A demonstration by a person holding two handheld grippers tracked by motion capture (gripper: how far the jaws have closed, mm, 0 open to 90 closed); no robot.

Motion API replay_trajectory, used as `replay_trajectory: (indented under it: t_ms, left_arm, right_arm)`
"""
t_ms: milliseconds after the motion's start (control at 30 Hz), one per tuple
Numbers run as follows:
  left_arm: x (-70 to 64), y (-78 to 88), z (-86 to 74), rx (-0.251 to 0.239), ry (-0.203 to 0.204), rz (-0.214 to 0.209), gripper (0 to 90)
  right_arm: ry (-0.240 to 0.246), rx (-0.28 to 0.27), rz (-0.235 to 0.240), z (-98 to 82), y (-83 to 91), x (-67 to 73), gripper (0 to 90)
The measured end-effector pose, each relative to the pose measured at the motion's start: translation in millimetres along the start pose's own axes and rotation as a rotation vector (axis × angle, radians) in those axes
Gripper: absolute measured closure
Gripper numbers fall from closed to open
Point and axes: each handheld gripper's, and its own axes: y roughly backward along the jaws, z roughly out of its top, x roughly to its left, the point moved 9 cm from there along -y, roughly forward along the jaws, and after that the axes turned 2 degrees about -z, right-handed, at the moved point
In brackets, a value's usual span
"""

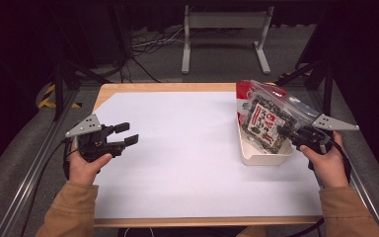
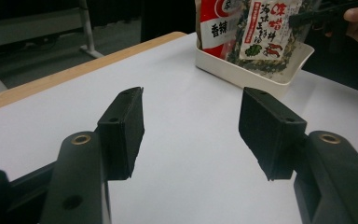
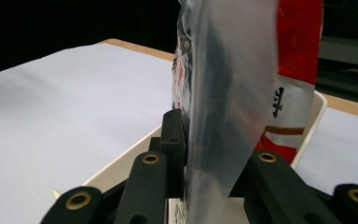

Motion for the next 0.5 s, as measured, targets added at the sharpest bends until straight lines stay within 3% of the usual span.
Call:
replay_trajectory:
  t_ms: [267,300,333,433,500]
  left_arm:
    - [0.1,2.0,-3.2,0.003,-0.003,0.008,40.0]
    - [0.1,2.5,-3.9,0.002,0.002,0.008,40.0]
    - [0.5,3.7,-4.9,0.004,0.002,0.012,39.6]
    - [-0.1,4.5,-5.7,0.004,0.003,0.012,39.1]
    - [-2.6,6.2,-6.4,0.005,0.000,0.013,38.7]
  right_arm:
    - [0.008,-0.010,-0.011,3.8,0.0,0.3,72.9]
    - [0.004,-0.012,-0.022,4.1,0.8,0.1,68.0]
    - [0.003,-0.035,-0.040,5.9,0.9,-0.8,56.3]
    - [0.002,-0.038,-0.043,5.9,2.1,-1.1,53.7]
    - [-0.014,-0.050,-0.053,7.3,5.2,-1.2,44.2]
